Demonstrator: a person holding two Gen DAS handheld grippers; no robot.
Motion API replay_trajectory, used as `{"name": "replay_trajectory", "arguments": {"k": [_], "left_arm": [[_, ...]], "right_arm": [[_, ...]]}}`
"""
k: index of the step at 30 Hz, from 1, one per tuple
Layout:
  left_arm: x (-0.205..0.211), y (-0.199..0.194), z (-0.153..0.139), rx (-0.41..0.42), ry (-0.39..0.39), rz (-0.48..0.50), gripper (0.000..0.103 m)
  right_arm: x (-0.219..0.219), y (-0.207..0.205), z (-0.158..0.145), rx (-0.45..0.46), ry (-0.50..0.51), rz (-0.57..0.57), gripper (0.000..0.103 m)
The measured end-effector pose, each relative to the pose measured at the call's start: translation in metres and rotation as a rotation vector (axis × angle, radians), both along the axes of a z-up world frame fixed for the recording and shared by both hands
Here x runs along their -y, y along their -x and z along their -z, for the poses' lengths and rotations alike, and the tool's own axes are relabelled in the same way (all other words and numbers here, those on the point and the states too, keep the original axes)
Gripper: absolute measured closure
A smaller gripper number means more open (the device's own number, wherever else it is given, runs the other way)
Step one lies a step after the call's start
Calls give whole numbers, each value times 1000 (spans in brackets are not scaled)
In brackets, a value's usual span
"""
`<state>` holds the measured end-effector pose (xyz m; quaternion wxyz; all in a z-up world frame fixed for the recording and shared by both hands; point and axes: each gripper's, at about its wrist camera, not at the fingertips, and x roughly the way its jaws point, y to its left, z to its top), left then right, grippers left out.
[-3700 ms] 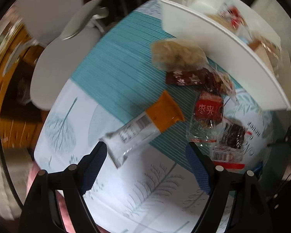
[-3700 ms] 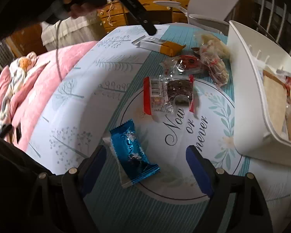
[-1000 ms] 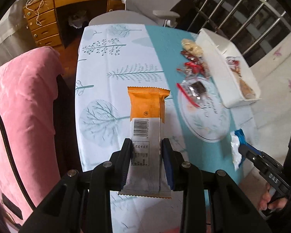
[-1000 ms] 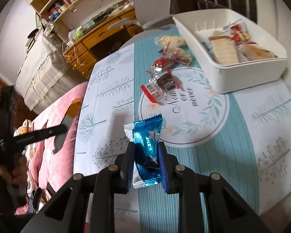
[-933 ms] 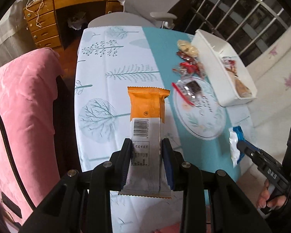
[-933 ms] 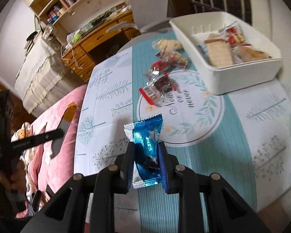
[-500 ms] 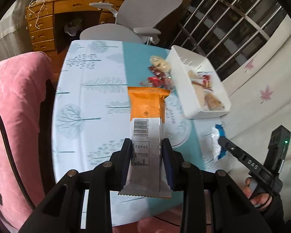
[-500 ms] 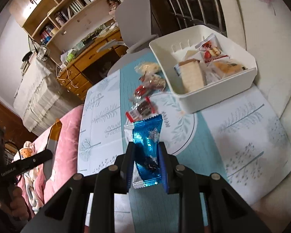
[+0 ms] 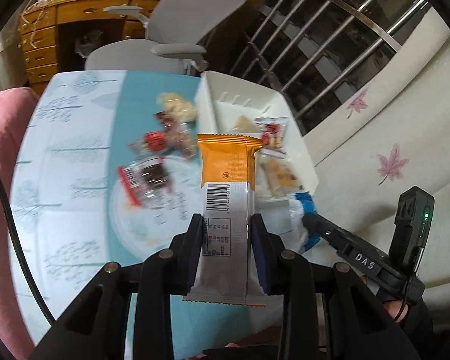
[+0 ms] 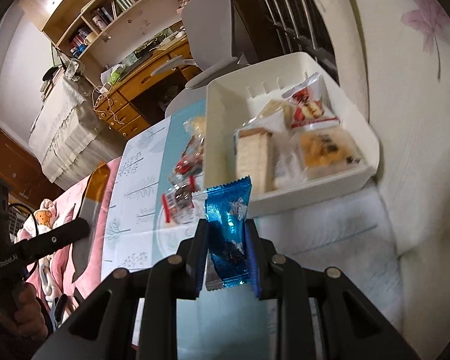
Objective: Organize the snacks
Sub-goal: 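Carry the orange bar with the left gripper while the right gripper carries the blue candy over the tray, then open both grippers to drop the bar and candy into the tray, then withdraw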
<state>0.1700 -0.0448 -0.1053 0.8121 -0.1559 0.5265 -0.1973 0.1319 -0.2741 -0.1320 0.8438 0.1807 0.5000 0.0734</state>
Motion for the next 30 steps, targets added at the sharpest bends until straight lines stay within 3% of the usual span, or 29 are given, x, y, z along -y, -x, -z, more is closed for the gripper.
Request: {"name": "replay_trajectory", "arguments": {"k": [16, 20, 23, 30], "left_arm": [[115, -79, 10, 46, 62, 79, 72], [125, -93, 23, 0, 2, 75, 65], [119, -97, 33, -50, -2, 46, 47], [87, -89, 45, -89, -26, -13, 37]], "right_arm": [[76, -66, -17, 85, 93, 7, 80], [84, -78, -12, 75, 124, 34, 75], [89, -83, -2, 35, 107, 57, 66], [83, -86, 8, -4, 76, 51, 64]]}}
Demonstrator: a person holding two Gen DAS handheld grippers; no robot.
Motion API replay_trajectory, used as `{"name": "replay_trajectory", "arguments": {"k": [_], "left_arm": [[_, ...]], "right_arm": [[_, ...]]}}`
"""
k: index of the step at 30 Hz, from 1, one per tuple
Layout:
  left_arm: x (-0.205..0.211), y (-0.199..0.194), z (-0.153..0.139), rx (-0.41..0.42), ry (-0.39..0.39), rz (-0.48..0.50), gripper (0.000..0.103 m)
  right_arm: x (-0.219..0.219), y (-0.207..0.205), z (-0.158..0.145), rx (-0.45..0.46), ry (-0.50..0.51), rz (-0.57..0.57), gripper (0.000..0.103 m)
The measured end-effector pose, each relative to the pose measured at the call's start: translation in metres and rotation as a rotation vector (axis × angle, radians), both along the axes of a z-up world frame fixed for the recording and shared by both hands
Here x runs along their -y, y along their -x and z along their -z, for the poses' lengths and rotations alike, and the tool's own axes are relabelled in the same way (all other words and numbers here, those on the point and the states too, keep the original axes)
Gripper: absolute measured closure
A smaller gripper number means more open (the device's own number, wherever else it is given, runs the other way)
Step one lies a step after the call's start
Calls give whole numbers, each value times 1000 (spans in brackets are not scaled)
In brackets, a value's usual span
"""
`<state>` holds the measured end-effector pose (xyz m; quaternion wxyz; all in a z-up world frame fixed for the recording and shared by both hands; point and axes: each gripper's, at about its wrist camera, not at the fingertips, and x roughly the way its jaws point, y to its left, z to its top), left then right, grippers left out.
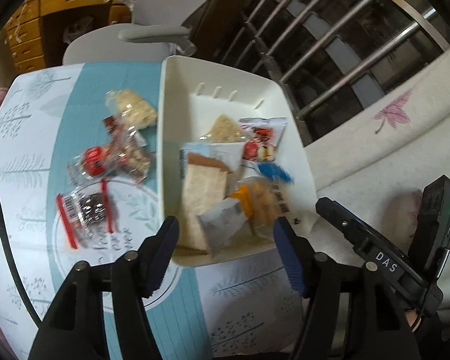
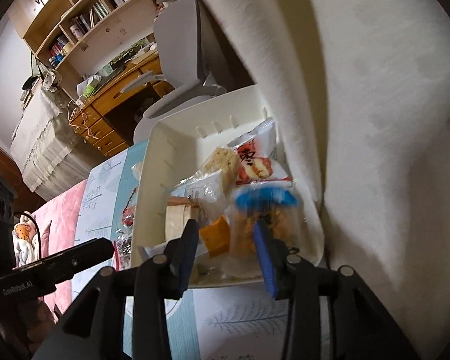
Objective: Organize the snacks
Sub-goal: 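Open both grippers to drop the bar and candy into the tray, then withdraw, then move the left gripper to the red date bag while the right gripper approaches the clear brown-snack bag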
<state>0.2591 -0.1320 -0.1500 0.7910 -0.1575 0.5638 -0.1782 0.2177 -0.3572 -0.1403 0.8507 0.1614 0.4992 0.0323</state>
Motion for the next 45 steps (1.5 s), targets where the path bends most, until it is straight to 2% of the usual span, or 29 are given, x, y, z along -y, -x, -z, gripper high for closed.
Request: {"name": "replay_trajectory", "arguments": {"k": [9, 15, 23, 29, 37, 45], "left_arm": [[-50, 24, 8, -32, 0, -19, 37], [-85, 36, -3, -16, -11, 18, 37], [-128, 36, -11, 4, -38, 96, 33], [-156, 24, -7, 4, -75, 164, 33], [-170, -4, 1, 7, -116, 251, 33], [-157, -48, 19, -15, -144, 315, 32]], "right_arm": [[-40, 14, 2, -43, -22, -23, 62], [-73, 27, -7, -41, -47, 18, 56], [-120, 43, -7, -53, -75, 84, 54], [-155, 54, 2, -61, -87, 139, 51], [-197, 66, 21, -30, -113, 202, 49], [-229, 64, 36, 50, -5, 133, 45]]}}
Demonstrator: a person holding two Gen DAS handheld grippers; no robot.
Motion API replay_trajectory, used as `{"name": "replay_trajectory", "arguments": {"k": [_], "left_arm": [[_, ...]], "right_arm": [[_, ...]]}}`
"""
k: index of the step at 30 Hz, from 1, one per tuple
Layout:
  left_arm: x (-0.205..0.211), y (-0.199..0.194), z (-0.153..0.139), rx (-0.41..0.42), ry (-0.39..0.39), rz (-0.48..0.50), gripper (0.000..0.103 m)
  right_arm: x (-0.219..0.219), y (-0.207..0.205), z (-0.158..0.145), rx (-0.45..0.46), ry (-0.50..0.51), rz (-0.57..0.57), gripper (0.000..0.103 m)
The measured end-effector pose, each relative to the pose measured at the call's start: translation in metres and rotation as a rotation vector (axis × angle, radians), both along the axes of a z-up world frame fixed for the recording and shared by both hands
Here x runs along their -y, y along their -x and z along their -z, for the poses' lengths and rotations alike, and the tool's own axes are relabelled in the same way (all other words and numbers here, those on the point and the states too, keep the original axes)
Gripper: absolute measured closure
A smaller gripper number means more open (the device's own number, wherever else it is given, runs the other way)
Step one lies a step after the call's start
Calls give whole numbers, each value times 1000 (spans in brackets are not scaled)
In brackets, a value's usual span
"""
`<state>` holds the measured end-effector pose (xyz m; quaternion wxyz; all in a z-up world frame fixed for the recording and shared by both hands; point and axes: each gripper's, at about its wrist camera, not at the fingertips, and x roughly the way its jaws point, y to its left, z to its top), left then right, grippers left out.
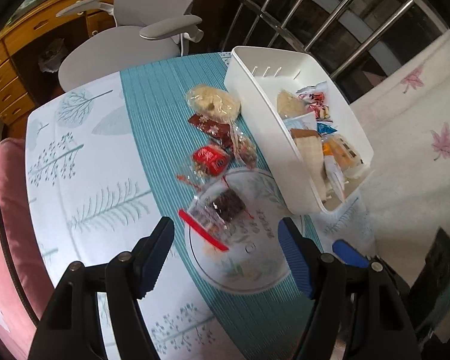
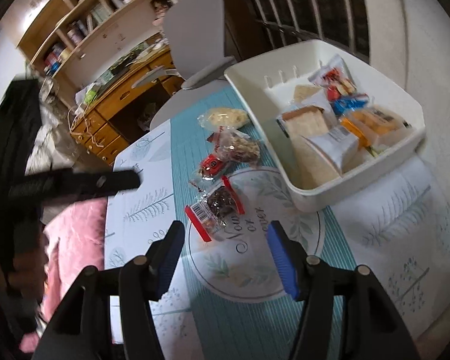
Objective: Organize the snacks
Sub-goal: 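Move the left gripper to the red date bag while the right gripper approaches the clear brown-snack bag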
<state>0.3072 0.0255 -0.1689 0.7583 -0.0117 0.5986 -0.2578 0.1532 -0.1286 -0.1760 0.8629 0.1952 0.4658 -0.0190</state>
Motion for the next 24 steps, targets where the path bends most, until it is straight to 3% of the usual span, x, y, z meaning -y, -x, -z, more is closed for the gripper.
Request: {"name": "replay_trajectory", "arguments": {"k": [11, 20, 24], "left_arm": [[42, -61, 61, -23, -50, 71, 30], [70, -79, 102, -28, -129, 133, 30], [75, -89, 114, -66, -118, 128, 30]], "right_arm": [[-32, -22, 29, 145, 200, -205, 41], [-44, -46, 67, 130, 260, -279, 35], [-45, -55, 81, 121, 282, -289, 35]]}}
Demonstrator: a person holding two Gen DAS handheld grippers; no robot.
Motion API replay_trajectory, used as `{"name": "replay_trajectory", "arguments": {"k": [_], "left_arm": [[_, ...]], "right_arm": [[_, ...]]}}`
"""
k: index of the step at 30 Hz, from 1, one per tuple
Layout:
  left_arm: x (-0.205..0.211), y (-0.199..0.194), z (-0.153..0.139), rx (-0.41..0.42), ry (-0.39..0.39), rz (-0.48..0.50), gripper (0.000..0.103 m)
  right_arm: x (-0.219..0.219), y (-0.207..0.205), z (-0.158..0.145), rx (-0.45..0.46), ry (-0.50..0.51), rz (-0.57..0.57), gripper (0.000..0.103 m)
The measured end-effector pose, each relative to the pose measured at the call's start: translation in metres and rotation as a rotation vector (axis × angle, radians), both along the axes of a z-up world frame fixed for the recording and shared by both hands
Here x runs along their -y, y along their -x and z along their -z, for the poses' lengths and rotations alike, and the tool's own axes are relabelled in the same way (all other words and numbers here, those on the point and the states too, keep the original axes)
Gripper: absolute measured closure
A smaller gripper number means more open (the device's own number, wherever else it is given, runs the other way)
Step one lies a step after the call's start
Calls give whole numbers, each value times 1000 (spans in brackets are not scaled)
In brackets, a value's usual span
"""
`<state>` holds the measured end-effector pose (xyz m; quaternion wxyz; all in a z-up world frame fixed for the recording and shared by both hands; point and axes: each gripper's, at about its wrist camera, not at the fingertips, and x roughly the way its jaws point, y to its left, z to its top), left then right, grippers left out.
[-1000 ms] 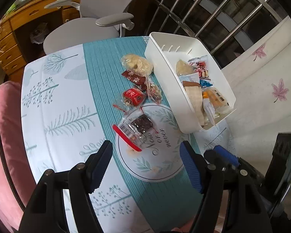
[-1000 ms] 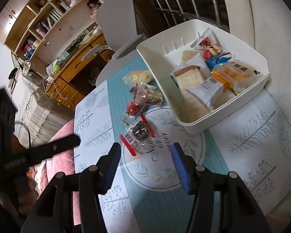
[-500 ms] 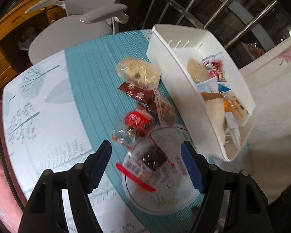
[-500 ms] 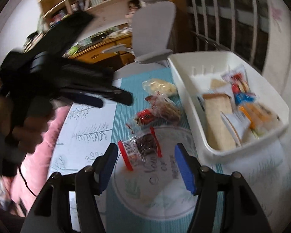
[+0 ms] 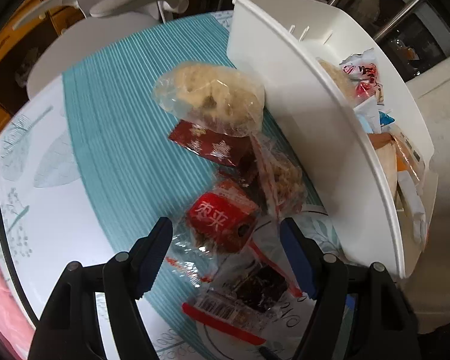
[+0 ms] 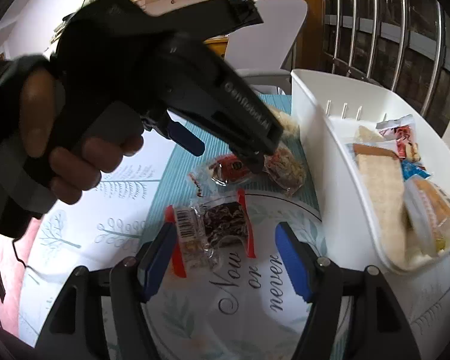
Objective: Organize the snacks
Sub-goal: 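Move the left gripper to the red date bag while the right gripper approaches the clear brown-snack bag, then grasp the red date bag with the left gripper while the right gripper grasps the clear brown-snack bag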
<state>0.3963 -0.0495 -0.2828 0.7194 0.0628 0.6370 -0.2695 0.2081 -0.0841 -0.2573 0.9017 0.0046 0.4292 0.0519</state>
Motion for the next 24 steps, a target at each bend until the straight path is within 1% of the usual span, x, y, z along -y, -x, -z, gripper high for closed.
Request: {"name": "replay_trajectory", "arguments": {"k": [3, 7, 11, 14, 18, 24], "left_arm": [[6, 0, 4, -8, -2, 30, 30], [16, 2, 7, 10, -25, 67, 30], [18, 4, 6, 3, -27, 89, 30], [17, 5, 8, 4, -44, 79, 31], [9, 8, 9, 10, -67, 78, 34], [13, 7, 8, 36, -58, 101, 34]], "right_arm": [[0, -5, 12, -17, -21, -4, 35], [-5, -10, 23, -30, -23, -24, 35], [-8, -16, 29, -45, -11, -25, 35], [-7, -19, 32, -51, -13, -25, 35], [-9, -23, 34, -67, -6, -38, 35], [-13, -23, 34, -61, 15, -53, 44]]}}
